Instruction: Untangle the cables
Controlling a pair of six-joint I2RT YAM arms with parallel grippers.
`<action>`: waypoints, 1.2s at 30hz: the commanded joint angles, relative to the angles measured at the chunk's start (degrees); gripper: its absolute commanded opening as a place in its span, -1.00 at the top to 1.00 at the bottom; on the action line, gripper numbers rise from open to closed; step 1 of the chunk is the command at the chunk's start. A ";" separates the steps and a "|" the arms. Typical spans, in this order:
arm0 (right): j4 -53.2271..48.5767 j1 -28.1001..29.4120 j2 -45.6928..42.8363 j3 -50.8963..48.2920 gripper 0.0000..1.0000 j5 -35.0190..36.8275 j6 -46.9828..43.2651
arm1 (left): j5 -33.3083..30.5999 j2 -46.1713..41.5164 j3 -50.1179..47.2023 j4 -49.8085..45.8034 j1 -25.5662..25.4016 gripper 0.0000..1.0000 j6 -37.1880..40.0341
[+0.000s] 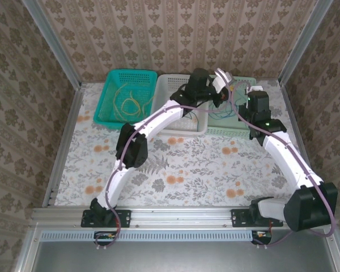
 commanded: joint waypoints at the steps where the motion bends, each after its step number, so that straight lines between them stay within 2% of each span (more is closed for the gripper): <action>1: -4.67 -4.86 -0.47 -3.09 0.93 -4.43 5.53 | -5.86 -0.40 1.24 10.20 4.60 0.92 -3.43; 6: -6.65 -6.43 1.66 -3.00 0.76 -3.23 2.51 | -5.62 0.55 1.05 10.38 4.87 0.91 -1.88; 11: -2.42 -6.61 4.47 -1.36 0.80 0.36 2.62 | -7.93 2.50 1.88 10.41 4.92 0.81 0.30; 16: -2.80 -6.62 10.61 6.05 0.79 -3.86 2.35 | -9.96 3.10 1.91 9.96 4.80 0.66 1.17; 21: -3.86 -6.62 16.65 7.38 0.82 -6.38 3.84 | -7.27 4.48 2.03 9.50 4.34 0.58 0.01; 28: -5.76 -7.01 21.22 7.24 0.68 -6.51 4.94 | -7.36 8.47 5.07 6.61 4.03 0.39 -1.04; 31: -6.86 -7.12 24.33 8.70 0.56 -8.31 4.92 | -7.70 9.17 5.40 5.68 4.03 0.35 -1.97; 33: -8.37 -7.14 26.54 10.29 0.53 -8.95 5.06 | -7.94 8.80 5.21 4.47 4.04 0.25 -2.42; 36: -11.89 -7.24 30.26 13.22 0.44 -9.72 5.26 | -8.91 7.06 3.16 2.70 3.96 0.01 -2.71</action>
